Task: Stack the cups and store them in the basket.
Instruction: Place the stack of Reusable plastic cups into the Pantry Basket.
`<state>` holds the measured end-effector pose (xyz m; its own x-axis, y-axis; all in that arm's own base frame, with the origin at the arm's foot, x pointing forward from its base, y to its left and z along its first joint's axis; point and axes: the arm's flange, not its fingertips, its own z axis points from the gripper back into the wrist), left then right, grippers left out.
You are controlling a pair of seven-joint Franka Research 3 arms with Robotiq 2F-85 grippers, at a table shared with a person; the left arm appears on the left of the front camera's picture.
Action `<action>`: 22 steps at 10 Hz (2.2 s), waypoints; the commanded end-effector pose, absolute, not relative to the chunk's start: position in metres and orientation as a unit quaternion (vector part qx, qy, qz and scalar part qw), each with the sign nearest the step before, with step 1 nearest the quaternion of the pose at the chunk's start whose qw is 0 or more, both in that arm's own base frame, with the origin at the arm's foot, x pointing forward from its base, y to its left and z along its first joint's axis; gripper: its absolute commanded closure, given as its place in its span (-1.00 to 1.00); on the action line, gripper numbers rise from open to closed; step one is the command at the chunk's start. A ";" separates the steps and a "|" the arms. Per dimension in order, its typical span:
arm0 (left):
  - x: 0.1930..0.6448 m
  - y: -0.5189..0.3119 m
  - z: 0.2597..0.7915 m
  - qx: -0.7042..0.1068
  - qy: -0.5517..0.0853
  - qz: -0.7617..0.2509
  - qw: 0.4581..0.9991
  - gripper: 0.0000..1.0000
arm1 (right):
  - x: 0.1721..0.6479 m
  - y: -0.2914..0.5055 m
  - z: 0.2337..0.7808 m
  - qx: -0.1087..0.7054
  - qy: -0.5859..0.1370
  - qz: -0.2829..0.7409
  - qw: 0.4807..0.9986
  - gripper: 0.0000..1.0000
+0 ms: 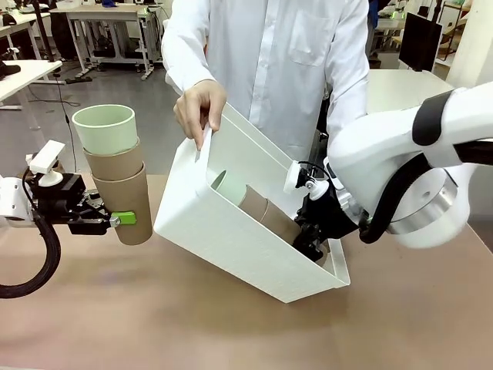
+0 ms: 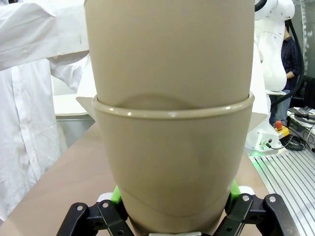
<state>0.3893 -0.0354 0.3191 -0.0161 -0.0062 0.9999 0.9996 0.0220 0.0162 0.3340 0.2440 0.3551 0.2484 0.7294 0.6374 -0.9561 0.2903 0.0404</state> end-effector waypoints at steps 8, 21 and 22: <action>0.389 -0.035 0.323 -0.489 -0.512 -0.500 0.498 -0.68 | 0.309 0.228 0.343 0.234 -0.268 0.577 0.735 -0.68; 0.389 -0.035 0.323 -0.489 -0.512 -0.500 0.498 -0.68 | 0.307 0.077 0.488 0.284 -0.376 0.542 0.696 -1.00; 0.389 -0.035 0.323 -0.489 -0.512 -0.500 0.498 -0.68 | 0.308 0.043 0.499 0.290 -0.386 0.527 0.700 -1.00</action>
<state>0.3893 -0.0353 0.3191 -0.0162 -0.0063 0.9998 0.9996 0.0225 0.0164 0.3406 0.0824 0.5058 0.1163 0.5365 0.8358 -0.9644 0.2622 -0.0341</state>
